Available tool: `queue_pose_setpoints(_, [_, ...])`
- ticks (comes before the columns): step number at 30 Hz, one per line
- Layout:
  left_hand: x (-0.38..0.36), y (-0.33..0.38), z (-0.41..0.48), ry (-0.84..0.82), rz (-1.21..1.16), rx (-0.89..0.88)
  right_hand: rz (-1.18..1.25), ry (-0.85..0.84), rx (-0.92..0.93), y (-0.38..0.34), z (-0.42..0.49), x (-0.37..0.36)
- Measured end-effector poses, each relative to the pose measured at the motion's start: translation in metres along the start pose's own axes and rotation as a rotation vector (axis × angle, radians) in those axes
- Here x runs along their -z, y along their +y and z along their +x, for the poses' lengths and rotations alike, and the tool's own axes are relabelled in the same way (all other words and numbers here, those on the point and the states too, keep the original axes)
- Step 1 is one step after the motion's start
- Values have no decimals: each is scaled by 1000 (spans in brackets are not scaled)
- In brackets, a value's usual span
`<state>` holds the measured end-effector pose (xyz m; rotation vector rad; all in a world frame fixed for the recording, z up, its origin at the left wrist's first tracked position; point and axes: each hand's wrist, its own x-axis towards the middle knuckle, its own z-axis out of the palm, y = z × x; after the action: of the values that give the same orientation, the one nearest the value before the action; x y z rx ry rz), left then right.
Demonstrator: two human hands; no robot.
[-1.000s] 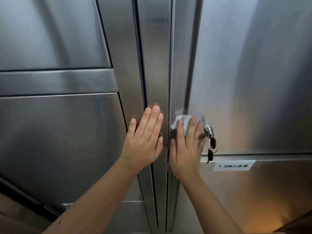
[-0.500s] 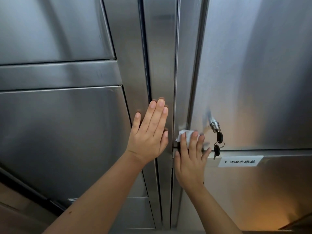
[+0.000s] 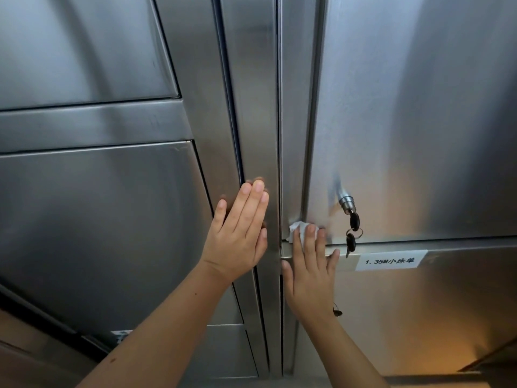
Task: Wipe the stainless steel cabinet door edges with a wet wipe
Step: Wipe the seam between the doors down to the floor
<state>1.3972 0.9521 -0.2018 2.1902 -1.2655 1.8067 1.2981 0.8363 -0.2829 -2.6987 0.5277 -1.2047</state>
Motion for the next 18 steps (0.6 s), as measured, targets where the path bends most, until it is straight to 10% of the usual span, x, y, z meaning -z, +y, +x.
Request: queue_pose_setpoints(18, [43,-12,67,-116,-100,227,133,138,16,-46,101,81])
